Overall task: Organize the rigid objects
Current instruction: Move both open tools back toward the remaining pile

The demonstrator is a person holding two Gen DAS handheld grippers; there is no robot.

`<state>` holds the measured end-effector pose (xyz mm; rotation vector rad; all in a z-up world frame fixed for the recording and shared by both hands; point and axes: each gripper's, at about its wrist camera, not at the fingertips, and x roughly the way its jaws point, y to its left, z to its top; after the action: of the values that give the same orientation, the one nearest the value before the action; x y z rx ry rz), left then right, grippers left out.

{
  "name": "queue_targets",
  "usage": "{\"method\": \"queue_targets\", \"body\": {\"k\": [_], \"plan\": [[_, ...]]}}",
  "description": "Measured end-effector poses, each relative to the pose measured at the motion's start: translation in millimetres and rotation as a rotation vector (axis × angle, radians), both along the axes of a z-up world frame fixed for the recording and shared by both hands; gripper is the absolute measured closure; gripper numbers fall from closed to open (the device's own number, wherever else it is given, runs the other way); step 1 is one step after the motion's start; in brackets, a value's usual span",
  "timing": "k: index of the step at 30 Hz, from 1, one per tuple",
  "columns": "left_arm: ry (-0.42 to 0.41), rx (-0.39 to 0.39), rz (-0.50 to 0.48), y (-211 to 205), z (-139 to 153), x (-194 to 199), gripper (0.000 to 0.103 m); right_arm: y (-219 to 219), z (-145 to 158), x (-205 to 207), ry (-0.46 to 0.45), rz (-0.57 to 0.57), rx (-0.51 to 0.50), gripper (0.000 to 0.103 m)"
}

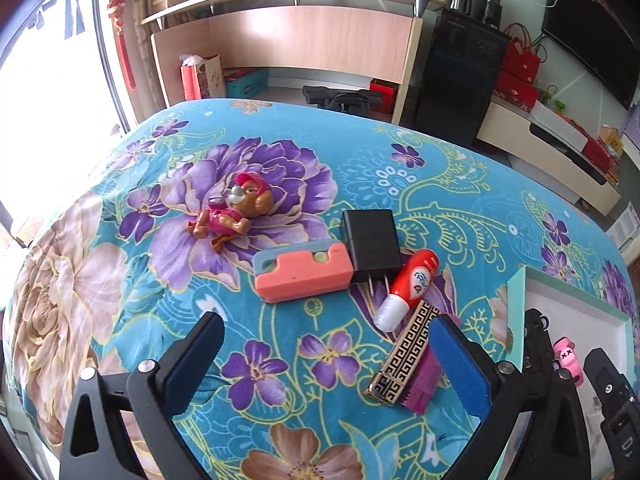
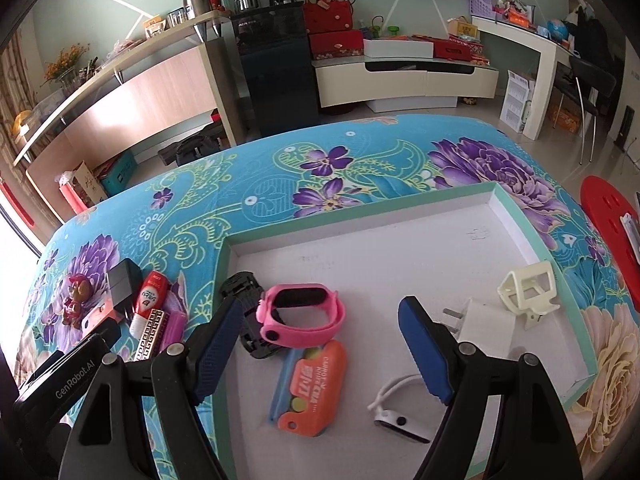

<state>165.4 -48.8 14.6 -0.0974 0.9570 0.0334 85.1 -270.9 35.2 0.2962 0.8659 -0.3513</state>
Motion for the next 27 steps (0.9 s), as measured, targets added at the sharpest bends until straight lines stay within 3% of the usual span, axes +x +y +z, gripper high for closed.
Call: {"method": "queue_targets", "body": {"k": [3, 6, 13, 20, 27], "plan": [[0.001, -0.008, 0.030, 13.1, 1.2, -0.5, 0.000, 9.2, -1.0, 3.8, 0.003, 0.018, -0.004, 0.022], [-0.001, -0.020, 0.057, 26.2, 2.8, -1.6, 0.000, 16.0, -2.0, 6.7, -0.004, 0.035, 0.004, 0.002], [-0.002, -0.059, 0.113, 56.5, 3.9, -2.0, 0.000, 31.4, -6.9, 15.6, 0.002, 0.076, 0.052, 0.002], [0.001, -0.072, 0.180, 86.9, 2.0, -2.3, 0.000, 52.3, -12.2, 22.7, 0.030, 0.103, -0.017, 0.002], [0.004, -0.072, 0.207, 106.0, 0.1, -2.2, 0.000, 81.1, -13.7, 28.2, -0.003, 0.202, -0.014, 0.002]]}}
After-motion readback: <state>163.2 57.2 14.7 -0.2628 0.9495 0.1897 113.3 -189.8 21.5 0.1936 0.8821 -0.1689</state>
